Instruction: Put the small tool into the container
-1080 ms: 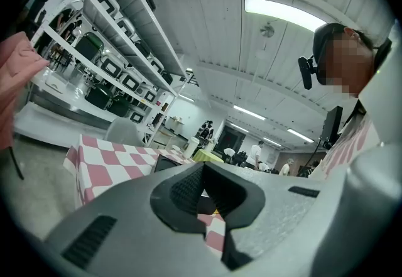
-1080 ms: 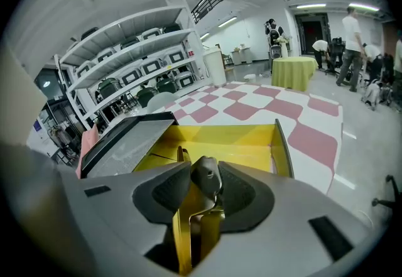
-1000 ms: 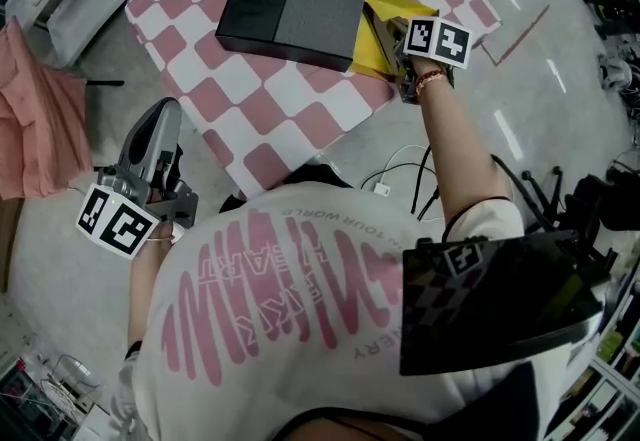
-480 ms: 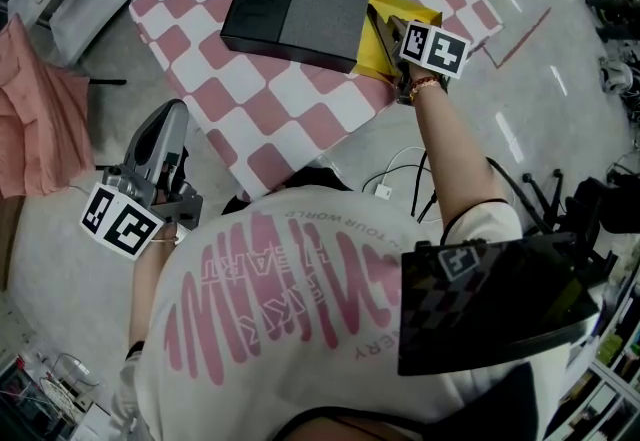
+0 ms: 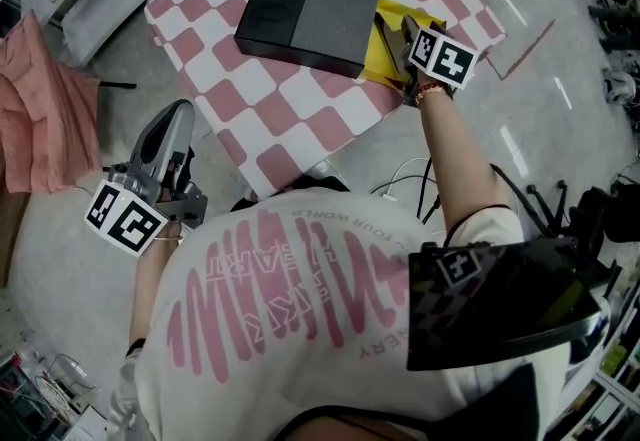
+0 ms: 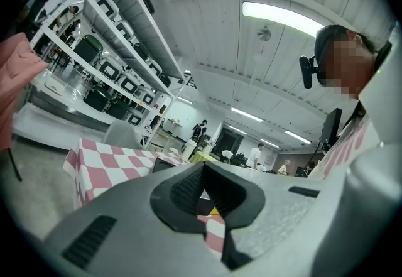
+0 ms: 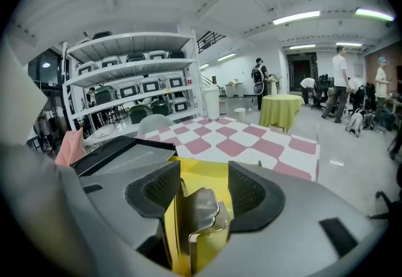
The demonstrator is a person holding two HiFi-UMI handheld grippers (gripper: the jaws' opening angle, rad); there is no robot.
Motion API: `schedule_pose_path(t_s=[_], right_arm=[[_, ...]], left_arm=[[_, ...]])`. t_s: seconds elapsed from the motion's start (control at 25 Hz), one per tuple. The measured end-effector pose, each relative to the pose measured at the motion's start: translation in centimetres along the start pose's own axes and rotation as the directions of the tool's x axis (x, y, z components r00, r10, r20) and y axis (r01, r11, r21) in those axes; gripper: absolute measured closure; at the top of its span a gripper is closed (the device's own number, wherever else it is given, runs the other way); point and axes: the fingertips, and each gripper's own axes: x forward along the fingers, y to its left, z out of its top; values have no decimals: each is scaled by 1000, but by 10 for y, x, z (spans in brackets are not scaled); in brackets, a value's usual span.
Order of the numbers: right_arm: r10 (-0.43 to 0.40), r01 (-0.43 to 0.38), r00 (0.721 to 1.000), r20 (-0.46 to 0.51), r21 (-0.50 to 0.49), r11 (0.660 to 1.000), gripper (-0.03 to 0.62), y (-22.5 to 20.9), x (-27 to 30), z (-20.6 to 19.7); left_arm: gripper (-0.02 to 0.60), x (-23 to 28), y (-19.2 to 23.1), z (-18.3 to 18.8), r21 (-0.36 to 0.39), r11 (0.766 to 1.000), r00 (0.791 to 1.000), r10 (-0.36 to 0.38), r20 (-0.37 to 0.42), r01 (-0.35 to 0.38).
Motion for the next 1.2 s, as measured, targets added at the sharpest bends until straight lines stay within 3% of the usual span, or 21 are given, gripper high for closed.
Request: schedule_pose_path(t_s=[0.16, 0.32, 0.48, 0.8, 1.2], right_arm=[[-29, 29, 995, 92, 2, 1000, 388, -13, -36, 21], [-49, 38, 976, 214, 53, 998, 519, -21, -80, 48], [-46, 9, 954, 298, 124, 992, 577, -21, -130, 63], [5, -114, 896, 443, 220, 969, 588, -2, -231, 66], [-53, -21, 887, 458, 155, 988, 588, 33, -300, 33]], left_arm=[[574, 2, -13, 1, 8, 999, 999, -35, 3, 35], [574, 13, -27, 13, 26, 995, 995, -98, 12, 98], [574, 21, -42, 23, 45, 986, 987, -161, 22, 160], [574, 31, -72, 28, 33, 959, 959, -282, 5, 282], [574, 27, -72, 22, -9, 929, 928, -370, -44, 370]])
